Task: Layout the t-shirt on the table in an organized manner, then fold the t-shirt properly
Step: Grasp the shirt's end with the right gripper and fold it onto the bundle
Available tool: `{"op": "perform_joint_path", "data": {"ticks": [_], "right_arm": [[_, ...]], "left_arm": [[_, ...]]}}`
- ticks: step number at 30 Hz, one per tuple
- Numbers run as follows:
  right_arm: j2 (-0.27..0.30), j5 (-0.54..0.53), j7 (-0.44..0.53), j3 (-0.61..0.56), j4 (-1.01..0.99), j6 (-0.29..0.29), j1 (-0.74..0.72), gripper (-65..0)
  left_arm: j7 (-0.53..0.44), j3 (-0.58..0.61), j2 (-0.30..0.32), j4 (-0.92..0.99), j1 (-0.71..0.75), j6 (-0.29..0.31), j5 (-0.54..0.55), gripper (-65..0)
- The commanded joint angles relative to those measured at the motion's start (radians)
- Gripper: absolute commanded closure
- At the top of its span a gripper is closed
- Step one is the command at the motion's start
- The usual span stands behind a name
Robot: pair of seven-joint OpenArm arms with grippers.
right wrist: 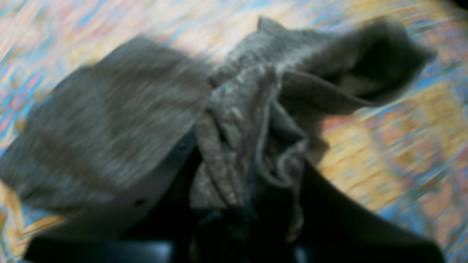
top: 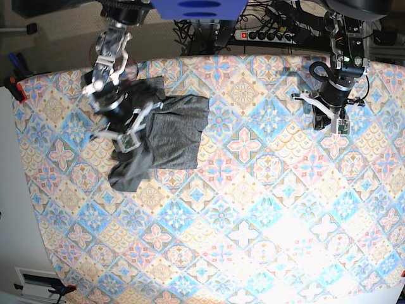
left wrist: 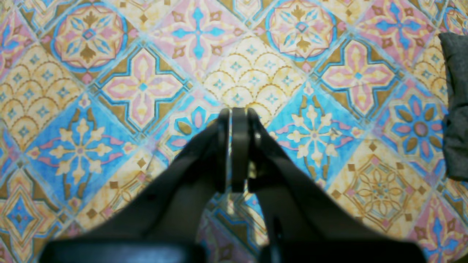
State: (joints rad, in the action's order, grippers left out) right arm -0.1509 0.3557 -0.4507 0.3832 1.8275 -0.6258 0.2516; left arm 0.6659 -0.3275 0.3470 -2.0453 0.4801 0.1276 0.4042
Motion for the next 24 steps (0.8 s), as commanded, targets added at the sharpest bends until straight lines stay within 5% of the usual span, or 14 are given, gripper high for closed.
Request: {"op": "perform_joint_path", "data": {"ticks": [1,9,19,24], "right_arm": [[0.000,-0.014,0.051,-0.026,0.024,0.051,-0.005,0.0],[0.004,0.214,0.112,-0.255,-0.018,0.218,0.036,0.0],[0.004,0.490,0.105,-0.410,-0.107,0.222,0.030,0.0],[0.004,0.583,0.111,-0.485,-0.111,0.222,0.036,-16.2]], "left_arm": [[-0.021,-0.002,0.011,-0.016,-0.002,-0.001,0.006,0.0],[-0.021,0.000,0.010,-0.016,-0.002,-0.001,0.006,0.0],[-0.021,0.000,0.010,-0.016,-0.002,-0.001,0.006,0.0],[-0.021,0.000,0.010,0.007,-0.011,-0.001,0.006,0.0]]}}
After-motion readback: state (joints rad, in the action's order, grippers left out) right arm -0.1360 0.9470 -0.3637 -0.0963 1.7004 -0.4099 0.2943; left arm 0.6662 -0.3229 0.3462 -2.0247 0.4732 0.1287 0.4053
